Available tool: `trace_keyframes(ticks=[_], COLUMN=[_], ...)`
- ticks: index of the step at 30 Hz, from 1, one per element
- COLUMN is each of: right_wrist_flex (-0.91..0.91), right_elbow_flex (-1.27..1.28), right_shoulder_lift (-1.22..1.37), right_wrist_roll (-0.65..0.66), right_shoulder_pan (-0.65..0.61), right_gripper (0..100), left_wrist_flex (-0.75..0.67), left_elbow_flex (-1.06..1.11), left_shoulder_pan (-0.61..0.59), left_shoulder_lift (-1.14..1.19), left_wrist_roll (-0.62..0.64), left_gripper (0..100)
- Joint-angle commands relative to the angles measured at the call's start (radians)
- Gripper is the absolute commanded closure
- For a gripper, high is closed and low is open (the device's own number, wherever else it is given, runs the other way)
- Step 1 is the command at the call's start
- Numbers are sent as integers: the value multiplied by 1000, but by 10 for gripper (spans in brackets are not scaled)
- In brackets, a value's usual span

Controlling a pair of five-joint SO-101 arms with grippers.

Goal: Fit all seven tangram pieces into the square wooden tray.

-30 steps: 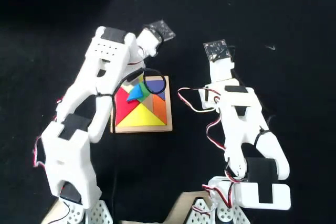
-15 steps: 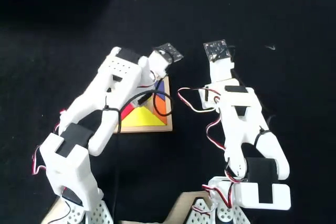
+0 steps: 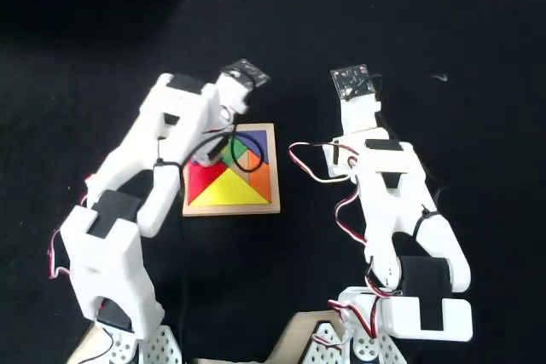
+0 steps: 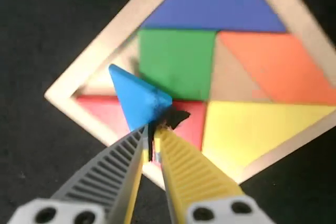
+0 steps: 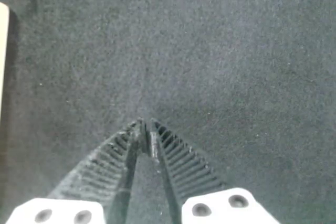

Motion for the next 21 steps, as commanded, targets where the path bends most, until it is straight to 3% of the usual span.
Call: trace_keyframes(ticks=[1,7,13,21], right_wrist_flex=[-12,-12,-12,-11], right_elbow_flex=[-36,-36,-36,-36], right_shoulder_lift=[-4,-4,-4,-4], right_wrist_roll=[-3,-3,-3,-3], right_shoulder_pan=[-14,-14,-14,-14], right_gripper=[987,987,987,987], left_wrist_flex=[46,51,49,9], left_elbow_flex=[-81,-119,-153,-188], left_shoulder_pan=[-36,-45,-28,-137], left_shoulder_lift=[-12,-3,-5,-2], left_wrist_roll=[5,-95,-95,161], left_gripper=[964,964,964,964])
